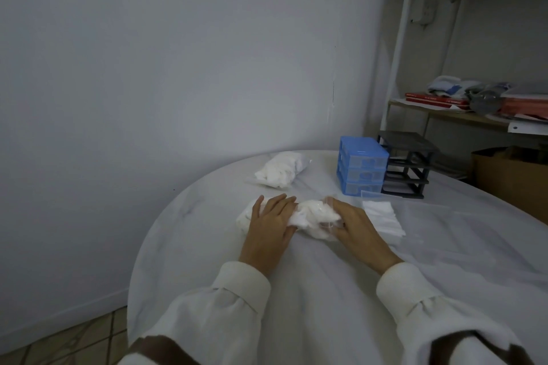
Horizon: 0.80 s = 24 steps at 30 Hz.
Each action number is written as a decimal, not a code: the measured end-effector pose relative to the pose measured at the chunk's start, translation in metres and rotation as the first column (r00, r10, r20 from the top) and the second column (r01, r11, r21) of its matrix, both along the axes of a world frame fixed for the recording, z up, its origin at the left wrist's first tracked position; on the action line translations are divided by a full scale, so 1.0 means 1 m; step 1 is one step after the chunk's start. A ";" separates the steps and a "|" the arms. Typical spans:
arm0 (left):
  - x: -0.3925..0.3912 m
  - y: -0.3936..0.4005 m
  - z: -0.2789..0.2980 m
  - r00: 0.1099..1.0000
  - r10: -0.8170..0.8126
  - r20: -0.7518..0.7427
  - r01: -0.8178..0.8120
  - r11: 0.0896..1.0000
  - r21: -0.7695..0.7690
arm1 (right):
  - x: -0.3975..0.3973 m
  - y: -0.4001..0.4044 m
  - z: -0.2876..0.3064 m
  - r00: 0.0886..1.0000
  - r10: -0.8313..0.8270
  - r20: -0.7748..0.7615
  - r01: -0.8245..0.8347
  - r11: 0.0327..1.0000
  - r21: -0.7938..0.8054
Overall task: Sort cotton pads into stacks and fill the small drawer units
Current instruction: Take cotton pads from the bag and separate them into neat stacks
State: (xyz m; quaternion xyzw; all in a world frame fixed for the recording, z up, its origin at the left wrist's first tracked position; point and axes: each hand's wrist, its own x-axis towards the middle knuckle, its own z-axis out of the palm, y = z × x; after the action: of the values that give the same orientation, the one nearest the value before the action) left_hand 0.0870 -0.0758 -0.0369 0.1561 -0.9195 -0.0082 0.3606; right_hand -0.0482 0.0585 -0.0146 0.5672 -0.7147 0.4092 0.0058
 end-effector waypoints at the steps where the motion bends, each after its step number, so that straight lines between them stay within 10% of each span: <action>1: 0.000 -0.001 0.000 1.000 0.013 -0.001 -0.013 1.000 -0.019 | 0.000 0.001 0.002 0.999 0.011 0.037 -0.011 1.000 -0.012; 24: -0.003 0.001 -0.003 0.992 0.028 -0.124 -0.043 0.992 -0.117 | 0.002 0.004 0.002 0.896 0.116 0.428 -0.072 0.990 -0.119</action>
State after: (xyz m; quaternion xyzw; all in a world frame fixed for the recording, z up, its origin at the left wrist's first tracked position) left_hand 0.0839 -0.0746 -0.0401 0.1499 -0.8917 0.0439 0.4248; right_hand -0.0457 0.0628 -0.0122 0.4947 -0.6485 0.5602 -0.1449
